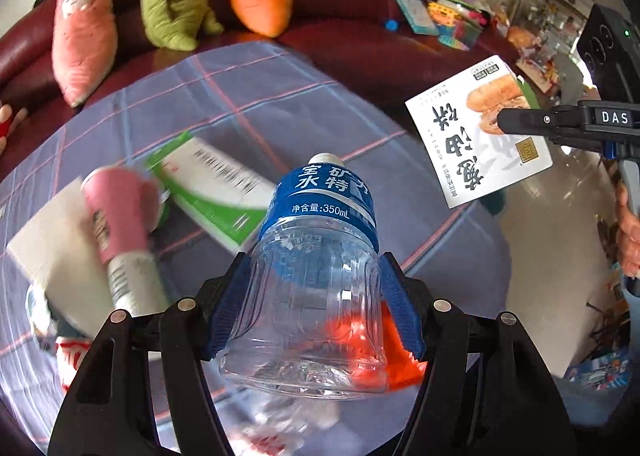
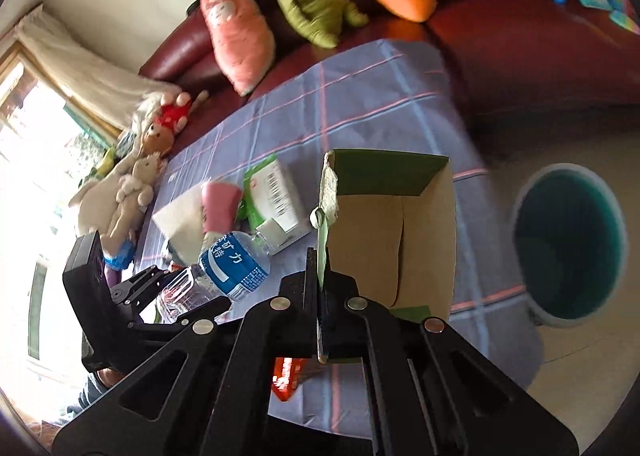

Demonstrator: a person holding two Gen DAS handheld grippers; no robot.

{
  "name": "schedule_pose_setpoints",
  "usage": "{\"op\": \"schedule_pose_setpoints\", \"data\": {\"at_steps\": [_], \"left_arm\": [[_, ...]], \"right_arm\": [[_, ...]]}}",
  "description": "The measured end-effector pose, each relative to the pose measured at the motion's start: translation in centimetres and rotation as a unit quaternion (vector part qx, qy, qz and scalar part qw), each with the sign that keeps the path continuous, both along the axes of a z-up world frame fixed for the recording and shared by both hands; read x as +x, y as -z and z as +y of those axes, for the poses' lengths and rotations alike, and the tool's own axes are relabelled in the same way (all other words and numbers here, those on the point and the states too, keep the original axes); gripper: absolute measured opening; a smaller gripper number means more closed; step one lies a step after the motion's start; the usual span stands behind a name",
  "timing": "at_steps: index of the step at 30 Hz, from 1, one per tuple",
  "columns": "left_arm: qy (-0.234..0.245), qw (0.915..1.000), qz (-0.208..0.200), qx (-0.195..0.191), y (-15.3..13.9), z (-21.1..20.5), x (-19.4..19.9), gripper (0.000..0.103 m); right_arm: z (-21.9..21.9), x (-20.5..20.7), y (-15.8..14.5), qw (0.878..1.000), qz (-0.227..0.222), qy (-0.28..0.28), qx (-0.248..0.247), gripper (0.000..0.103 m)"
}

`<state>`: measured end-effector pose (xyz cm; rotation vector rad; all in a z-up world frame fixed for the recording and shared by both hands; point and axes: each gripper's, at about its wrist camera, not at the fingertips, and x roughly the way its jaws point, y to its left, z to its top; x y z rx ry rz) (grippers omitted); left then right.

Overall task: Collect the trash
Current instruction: 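Carry both items over the teal bin and open both tools to drop them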

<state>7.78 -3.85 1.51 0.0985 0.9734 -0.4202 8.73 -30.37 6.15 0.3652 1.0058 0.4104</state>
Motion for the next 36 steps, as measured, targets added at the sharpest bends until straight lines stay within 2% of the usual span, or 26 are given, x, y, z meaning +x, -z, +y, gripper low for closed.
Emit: {"op": "schedule_pose_setpoints", "data": {"at_steps": [5,8,14,20,27,36], "left_arm": [[0.056,0.9984,-0.005,-0.008,-1.1,-7.6,3.1,0.066],[0.091,0.9959,0.002,-0.006,-0.8,-13.0,5.1,0.066],[0.146,0.9884,0.040,0.012,2.0,-23.1,8.9,0.067],[0.174,0.9810,0.080,0.032,5.8,-30.0,11.3,0.067],[0.181,0.9778,0.094,0.049,8.6,-32.3,11.8,0.068],[0.160,0.9808,0.103,0.043,9.2,-30.2,11.5,0.070]], "right_arm": [[-7.0,-0.5,-0.8,0.997,-0.019,0.072,-0.010,0.001],[-11.9,-0.7,-0.2,0.993,-0.018,0.117,-0.007,0.001],[-18.8,0.2,3.4,0.983,0.010,0.181,-0.011,0.001],[-22.0,2.0,7.0,0.979,0.047,0.200,-0.013,0.001],[-22.8,3.2,9.4,0.979,0.071,0.193,-0.012,0.001],[-22.5,3.9,10.9,0.979,0.086,0.182,-0.008,0.001]]}}
